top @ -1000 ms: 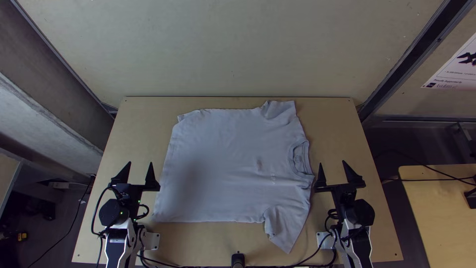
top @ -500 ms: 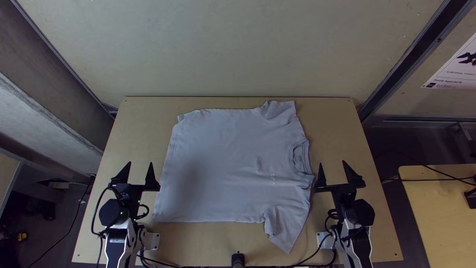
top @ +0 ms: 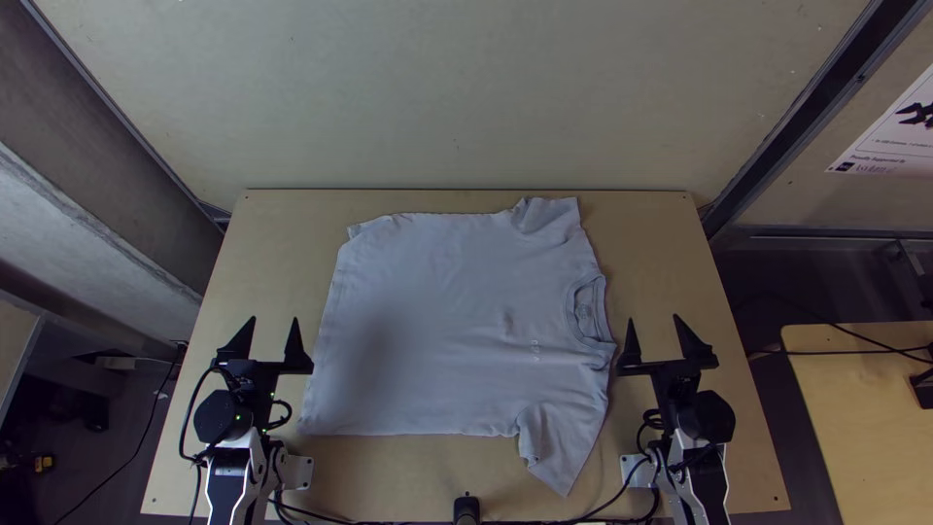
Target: Fold the t-shirt
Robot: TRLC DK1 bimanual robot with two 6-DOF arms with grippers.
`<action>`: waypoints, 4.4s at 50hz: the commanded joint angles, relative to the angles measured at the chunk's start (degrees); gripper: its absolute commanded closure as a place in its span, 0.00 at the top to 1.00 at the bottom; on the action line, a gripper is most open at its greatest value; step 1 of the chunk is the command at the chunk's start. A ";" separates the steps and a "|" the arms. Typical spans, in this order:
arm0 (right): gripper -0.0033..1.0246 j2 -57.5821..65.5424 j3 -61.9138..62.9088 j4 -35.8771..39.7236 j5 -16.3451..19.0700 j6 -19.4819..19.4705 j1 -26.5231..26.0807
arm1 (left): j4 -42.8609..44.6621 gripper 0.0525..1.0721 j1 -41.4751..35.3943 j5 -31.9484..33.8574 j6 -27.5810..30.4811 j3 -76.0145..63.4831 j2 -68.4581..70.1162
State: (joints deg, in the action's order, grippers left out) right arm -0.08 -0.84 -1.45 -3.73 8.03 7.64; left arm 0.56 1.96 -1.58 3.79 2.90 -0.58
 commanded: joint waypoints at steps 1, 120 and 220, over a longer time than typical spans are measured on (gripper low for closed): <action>0.96 -0.10 -1.80 -2.68 -0.93 1.72 -1.05 | 0.06 0.95 0.24 -1.14 2.27 -0.17 0.58; 0.96 112.84 -111.13 38.19 -5.85 -22.89 -0.70 | -51.36 0.88 -5.74 -4.74 -10.74 121.38 -129.85; 0.22 142.64 -133.46 54.28 1.44 -33.43 4.14 | -49.34 0.03 -7.14 -7.20 -6.34 126.92 -134.77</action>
State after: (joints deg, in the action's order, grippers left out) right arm 139.65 -132.57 52.88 -3.05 -24.05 11.62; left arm -48.69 -5.26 -8.25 -3.38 128.40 -135.39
